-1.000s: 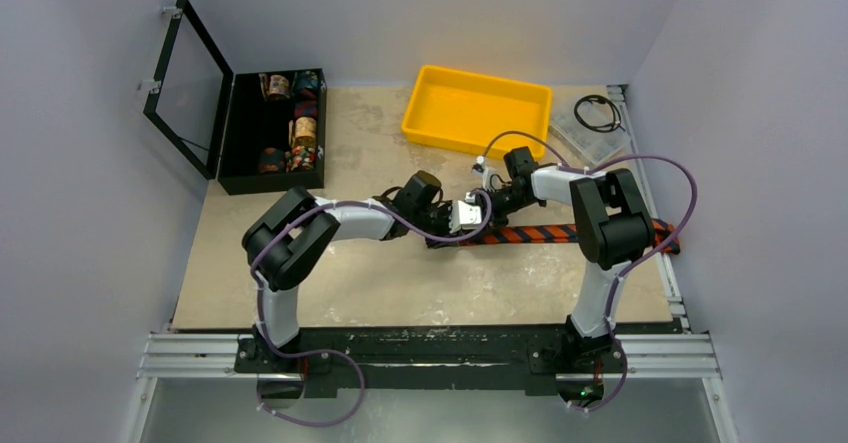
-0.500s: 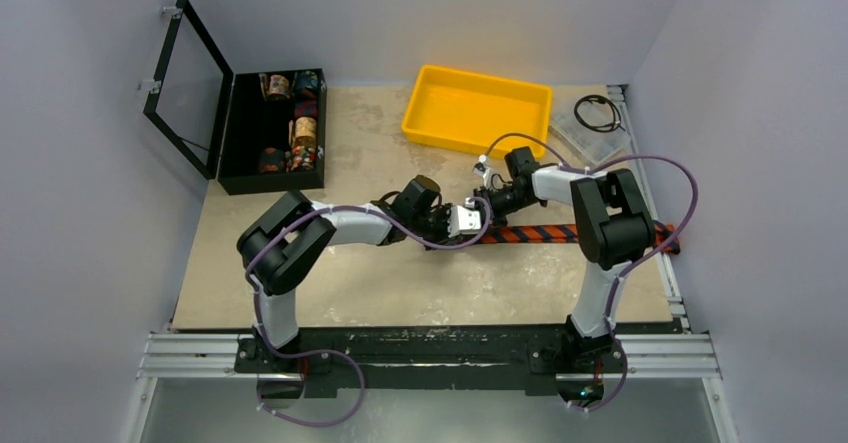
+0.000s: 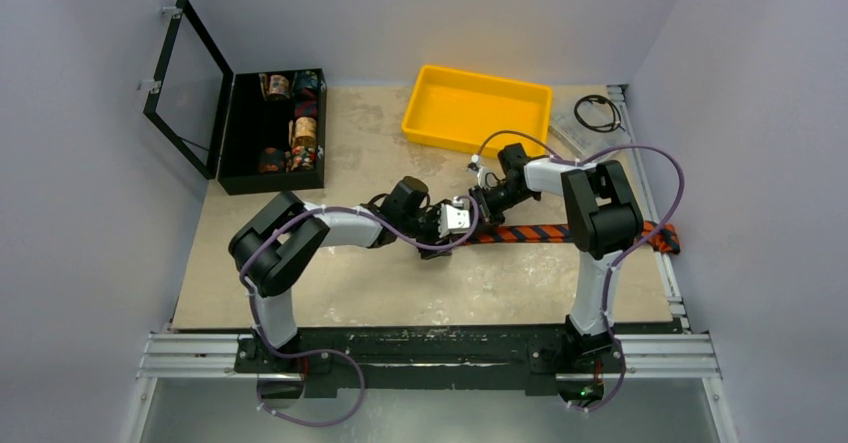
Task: Roll the ties
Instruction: Roll the tie at the center of the board.
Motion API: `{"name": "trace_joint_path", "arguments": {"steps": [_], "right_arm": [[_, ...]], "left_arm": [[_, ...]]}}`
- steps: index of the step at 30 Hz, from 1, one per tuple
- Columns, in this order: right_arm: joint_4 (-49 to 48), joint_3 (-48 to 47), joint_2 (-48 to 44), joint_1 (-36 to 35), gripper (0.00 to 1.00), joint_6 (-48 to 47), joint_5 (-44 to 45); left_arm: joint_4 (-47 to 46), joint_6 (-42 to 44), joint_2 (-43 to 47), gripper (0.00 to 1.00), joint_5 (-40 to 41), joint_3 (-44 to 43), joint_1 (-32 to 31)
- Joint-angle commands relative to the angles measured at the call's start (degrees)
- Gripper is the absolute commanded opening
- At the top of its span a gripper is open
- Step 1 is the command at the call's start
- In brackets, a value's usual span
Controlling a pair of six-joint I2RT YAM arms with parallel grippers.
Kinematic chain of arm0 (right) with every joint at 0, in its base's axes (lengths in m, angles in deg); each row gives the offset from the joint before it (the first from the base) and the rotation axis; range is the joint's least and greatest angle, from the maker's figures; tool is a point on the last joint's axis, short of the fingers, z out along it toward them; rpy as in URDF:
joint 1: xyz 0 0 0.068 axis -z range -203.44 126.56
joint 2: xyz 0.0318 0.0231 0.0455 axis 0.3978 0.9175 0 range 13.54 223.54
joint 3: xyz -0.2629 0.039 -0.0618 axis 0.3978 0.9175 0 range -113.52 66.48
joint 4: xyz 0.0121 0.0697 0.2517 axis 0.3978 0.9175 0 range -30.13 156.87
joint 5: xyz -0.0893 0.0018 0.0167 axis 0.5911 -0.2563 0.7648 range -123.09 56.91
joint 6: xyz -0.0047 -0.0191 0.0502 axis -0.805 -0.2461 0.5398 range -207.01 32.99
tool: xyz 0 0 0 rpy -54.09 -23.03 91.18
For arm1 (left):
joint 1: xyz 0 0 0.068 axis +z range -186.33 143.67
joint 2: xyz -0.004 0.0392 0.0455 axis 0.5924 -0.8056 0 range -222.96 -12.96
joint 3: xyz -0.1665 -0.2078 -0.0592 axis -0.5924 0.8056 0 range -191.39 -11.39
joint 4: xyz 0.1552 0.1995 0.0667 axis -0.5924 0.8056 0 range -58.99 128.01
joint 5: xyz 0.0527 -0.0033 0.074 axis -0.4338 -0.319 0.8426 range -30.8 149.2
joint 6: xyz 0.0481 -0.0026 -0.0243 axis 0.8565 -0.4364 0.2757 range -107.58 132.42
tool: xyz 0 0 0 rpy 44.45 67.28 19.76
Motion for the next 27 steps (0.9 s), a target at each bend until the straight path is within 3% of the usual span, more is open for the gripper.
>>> {"name": "trace_joint_path", "arguments": {"steps": [1,12,20,25,27], "right_arm": [[-0.1,1.4,2.8,-0.5,0.0,-4.5,9.1],[-3.9,5.0,-0.4,-3.2,0.0,-2.7,6.6],[-4.9,5.0,-2.7,-3.4,0.0,-0.2,2.2],[-5.5,5.5,-5.1,-0.3,0.34,1.9,-3.9],[-6.2,6.2,-6.2,0.8,0.42,4.3,-6.5]], "left_arm": [[-2.2,-5.7,1.2,0.64,-3.1,3.1,1.8],[2.5,-5.4,-2.9,0.68,-4.2,-4.5,1.4],[8.6,3.9,-1.2,0.35,-3.8,-0.8,1.2],[8.1,4.8,-1.1,0.31,0.6,0.5,1.1],[8.3,3.8,-1.4,0.31,1.0,0.0,1.0]]}}
